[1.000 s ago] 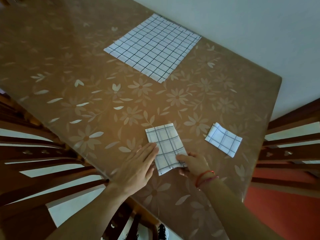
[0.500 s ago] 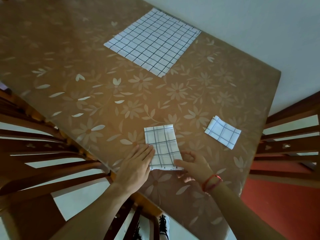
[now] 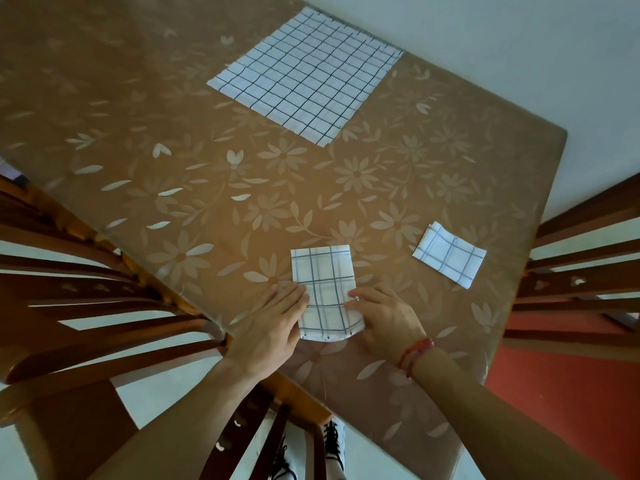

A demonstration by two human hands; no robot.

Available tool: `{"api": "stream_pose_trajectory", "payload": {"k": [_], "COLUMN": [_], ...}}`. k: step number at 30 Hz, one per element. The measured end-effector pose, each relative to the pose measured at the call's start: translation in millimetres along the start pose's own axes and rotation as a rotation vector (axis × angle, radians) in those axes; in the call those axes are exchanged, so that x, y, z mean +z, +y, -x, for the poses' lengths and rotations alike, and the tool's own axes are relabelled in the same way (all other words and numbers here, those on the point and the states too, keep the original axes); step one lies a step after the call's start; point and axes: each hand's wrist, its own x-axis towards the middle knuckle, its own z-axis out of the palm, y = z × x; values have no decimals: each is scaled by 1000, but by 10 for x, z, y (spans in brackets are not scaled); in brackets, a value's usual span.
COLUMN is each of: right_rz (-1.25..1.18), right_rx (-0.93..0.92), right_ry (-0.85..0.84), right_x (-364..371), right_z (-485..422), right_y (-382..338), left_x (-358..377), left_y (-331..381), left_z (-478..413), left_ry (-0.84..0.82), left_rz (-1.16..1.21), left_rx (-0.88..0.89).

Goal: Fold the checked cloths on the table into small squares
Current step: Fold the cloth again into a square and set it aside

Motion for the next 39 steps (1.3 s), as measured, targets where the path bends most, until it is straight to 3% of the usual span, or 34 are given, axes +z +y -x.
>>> {"api": "stream_pose_trajectory", "payload": {"k": [11, 16, 25, 39], "right_rz": [-201, -218, -294, -171], "right_rx": [211, 418, 506, 578], "right_ry": [-29, -46, -47, -113], "right_x": [-43, -6, -61, -18], "right_z": [-115, -213, -469, -760], "right_y": [-12, 63, 12, 45], "left_x": [-40, -29, -70, -12], "left_y": [32, 28, 28, -135], "left_z": [-8, -105, -298, -454], "left_ry": [215, 222, 223, 106], "left_rz": [-29, 37, 170, -161], "left_rx": [-66, -223, -366, -295]}}
